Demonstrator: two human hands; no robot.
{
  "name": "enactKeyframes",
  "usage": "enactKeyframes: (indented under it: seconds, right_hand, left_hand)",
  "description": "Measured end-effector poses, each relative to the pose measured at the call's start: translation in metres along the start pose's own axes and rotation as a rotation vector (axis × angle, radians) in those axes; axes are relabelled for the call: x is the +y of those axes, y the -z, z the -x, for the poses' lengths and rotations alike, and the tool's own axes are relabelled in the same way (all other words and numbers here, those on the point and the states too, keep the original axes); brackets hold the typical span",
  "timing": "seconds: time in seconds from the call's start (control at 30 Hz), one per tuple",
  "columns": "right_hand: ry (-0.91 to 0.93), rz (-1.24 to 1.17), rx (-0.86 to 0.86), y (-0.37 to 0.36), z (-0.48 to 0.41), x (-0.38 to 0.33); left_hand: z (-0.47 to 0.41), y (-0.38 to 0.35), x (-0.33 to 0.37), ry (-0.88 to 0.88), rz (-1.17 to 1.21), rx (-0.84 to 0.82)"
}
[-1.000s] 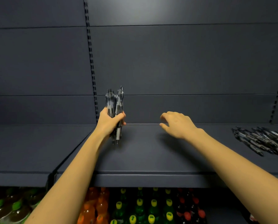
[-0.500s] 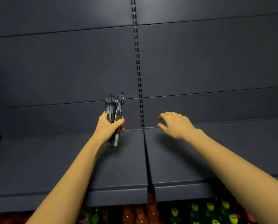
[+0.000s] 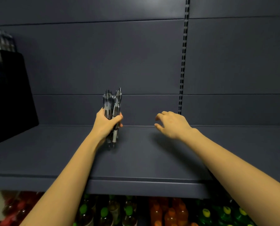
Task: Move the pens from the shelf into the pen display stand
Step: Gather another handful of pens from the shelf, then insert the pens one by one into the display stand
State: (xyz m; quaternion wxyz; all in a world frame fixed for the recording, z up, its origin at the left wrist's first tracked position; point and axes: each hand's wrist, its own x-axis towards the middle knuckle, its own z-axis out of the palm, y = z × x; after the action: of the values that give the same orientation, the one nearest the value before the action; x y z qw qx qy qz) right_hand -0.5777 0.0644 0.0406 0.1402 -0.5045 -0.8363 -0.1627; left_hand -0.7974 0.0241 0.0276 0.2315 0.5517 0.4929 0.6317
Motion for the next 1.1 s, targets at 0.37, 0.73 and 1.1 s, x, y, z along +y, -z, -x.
enactKeyframes:
  seconds: [0.37,0.73,1.1]
  right_hand:
    - [-0.075,-0.041,0.022,-0.003,-0.051,-0.166]
    - [-0.008,-0.022,0.031,0.005,-0.090,-0.269]
    - [0.002,-0.062,0.100,0.013,-0.134,-0.389]
  left_hand:
    - [-0.032,0.163,-0.021,-0.038,-0.005,-0.073]
    - [-0.042,0.259,-0.041,-0.016,0.056,-0.038]
    - [-0.069,0.375,-0.060,-0.037,0.090,-0.070]
